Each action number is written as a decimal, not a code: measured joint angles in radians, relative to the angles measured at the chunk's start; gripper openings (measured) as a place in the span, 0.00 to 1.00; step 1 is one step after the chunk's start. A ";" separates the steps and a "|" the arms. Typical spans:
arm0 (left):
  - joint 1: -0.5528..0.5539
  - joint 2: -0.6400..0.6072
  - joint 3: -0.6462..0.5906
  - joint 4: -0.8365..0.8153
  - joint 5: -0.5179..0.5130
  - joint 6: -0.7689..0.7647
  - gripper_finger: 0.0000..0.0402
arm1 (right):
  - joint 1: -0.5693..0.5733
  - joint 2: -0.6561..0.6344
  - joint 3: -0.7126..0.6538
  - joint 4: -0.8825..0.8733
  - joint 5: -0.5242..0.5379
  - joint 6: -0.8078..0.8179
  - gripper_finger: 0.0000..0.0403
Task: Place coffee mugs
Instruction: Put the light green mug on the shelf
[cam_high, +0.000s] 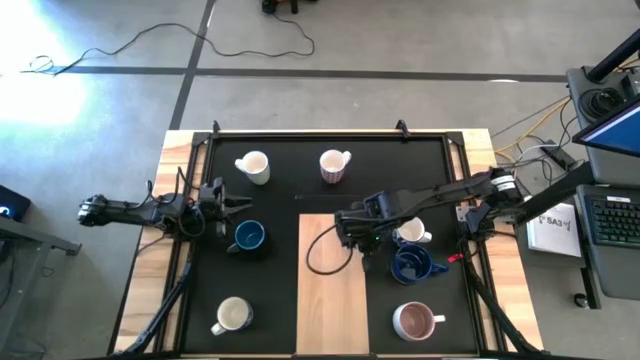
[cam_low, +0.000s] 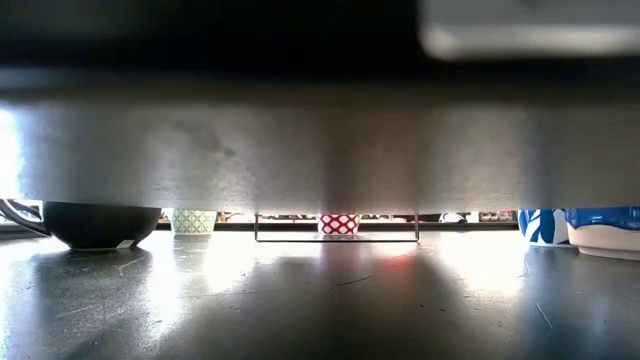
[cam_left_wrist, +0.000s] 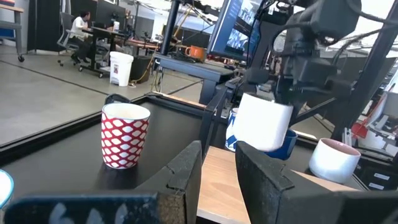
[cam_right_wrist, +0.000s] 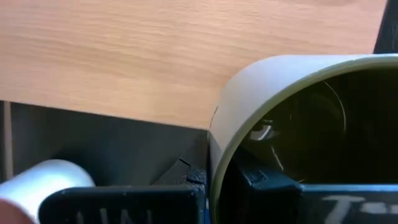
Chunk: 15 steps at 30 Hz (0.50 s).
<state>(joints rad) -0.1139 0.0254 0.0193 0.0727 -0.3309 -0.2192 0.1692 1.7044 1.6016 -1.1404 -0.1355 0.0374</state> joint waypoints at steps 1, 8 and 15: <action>0.000 0.000 0.000 0.000 0.000 0.000 0.20 | 0.000 0.012 0.000 0.002 0.002 -0.016 0.03; 0.000 0.000 0.000 0.000 0.000 0.000 0.20 | 0.001 0.090 0.000 0.018 0.000 -0.090 0.03; 0.000 0.000 0.000 0.000 0.000 0.000 0.20 | -0.014 0.125 0.000 0.055 0.027 -0.155 0.03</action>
<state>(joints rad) -0.1139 0.0254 0.0193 0.0724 -0.3309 -0.2191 0.1548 1.8294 1.6016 -1.0850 -0.1086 -0.1174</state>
